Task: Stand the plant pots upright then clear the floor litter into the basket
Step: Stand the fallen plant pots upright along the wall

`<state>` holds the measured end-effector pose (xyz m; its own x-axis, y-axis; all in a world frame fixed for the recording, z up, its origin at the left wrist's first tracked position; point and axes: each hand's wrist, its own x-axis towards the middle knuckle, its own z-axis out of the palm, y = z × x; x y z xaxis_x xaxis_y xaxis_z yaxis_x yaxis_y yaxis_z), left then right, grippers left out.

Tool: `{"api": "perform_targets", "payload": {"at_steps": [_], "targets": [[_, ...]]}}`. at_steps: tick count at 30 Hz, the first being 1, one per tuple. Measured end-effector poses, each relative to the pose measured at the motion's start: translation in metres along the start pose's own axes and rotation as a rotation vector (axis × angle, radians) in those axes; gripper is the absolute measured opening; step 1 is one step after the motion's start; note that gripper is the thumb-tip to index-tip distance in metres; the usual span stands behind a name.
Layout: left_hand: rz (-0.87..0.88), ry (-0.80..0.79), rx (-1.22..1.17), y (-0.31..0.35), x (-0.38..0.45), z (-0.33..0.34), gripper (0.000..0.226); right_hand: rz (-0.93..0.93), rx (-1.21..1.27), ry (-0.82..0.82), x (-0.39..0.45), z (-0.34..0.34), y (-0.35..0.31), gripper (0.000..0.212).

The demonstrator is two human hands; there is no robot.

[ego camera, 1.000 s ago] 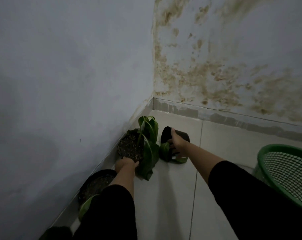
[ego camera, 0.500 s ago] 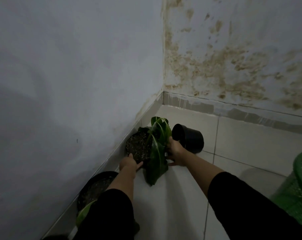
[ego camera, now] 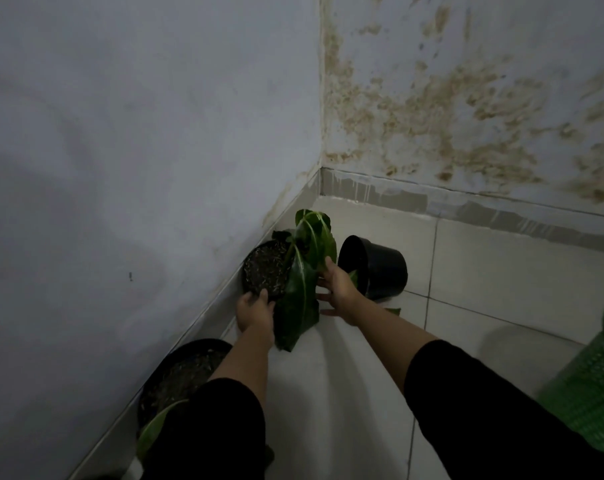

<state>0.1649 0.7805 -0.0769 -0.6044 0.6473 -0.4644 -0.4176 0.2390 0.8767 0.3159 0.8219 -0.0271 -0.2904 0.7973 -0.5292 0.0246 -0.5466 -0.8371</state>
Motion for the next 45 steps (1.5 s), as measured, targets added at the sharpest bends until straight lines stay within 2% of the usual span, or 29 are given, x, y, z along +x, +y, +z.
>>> {"api": "perform_targets", "payload": {"at_steps": [5,12,14,16,18,20,22,26,28,31,34,37,40,45], "targets": [[-0.037,0.026,-0.24,0.006,-0.01,0.006,0.047,-0.012,-0.006,-0.002,-0.001,0.002,-0.002,0.06],[-0.111,-0.027,-0.154,0.011,-0.011,0.007,0.042,0.002,-0.102,-0.002,-0.004,-0.001,-0.008,0.064],[-0.117,0.036,-0.019,0.01,-0.009,0.008,0.041,0.011,-0.136,0.005,-0.008,-0.004,-0.011,0.063],[-0.068,0.173,0.234,0.015,-0.014,0.008,0.043,0.016,-0.179,0.029,-0.011,-0.012,-0.013,0.061],[0.068,0.317,0.402,0.03,-0.032,0.012,0.036,-0.013,-0.269,0.069,-0.017,-0.022,-0.016,0.057],[0.216,0.364,0.398,0.043,-0.051,0.018,0.029,-0.052,-0.283,0.096,-0.026,-0.033,-0.025,0.049],[0.308,0.327,0.343,0.054,-0.071,0.025,0.027,-0.087,-0.251,0.112,-0.039,-0.044,-0.036,0.041],[0.31,0.096,0.225,0.06,-0.106,0.044,0.028,-0.142,-0.194,0.189,-0.068,-0.063,-0.05,0.036],[0.26,0.019,0.22,0.063,-0.125,0.055,0.029,-0.144,-0.212,0.206,-0.083,-0.076,-0.054,0.033],[0.091,-0.086,0.269,0.077,-0.151,0.072,0.032,-0.119,-0.284,0.219,-0.108,-0.095,-0.065,0.034],[-0.041,-0.26,0.348,0.108,-0.177,0.09,0.047,-0.142,-0.33,0.225,-0.131,-0.115,-0.08,0.036],[-0.009,-0.297,0.406,0.147,-0.201,0.1,0.046,-0.123,-0.372,0.214,-0.158,-0.13,-0.095,0.037],[0.052,-0.318,0.338,0.168,-0.213,0.108,0.041,-0.153,-0.349,0.243,-0.17,-0.137,-0.111,0.038],[0.058,-0.323,0.313,0.145,-0.207,0.111,0.039,-0.161,-0.349,0.238,-0.173,-0.125,-0.122,0.038]]}}
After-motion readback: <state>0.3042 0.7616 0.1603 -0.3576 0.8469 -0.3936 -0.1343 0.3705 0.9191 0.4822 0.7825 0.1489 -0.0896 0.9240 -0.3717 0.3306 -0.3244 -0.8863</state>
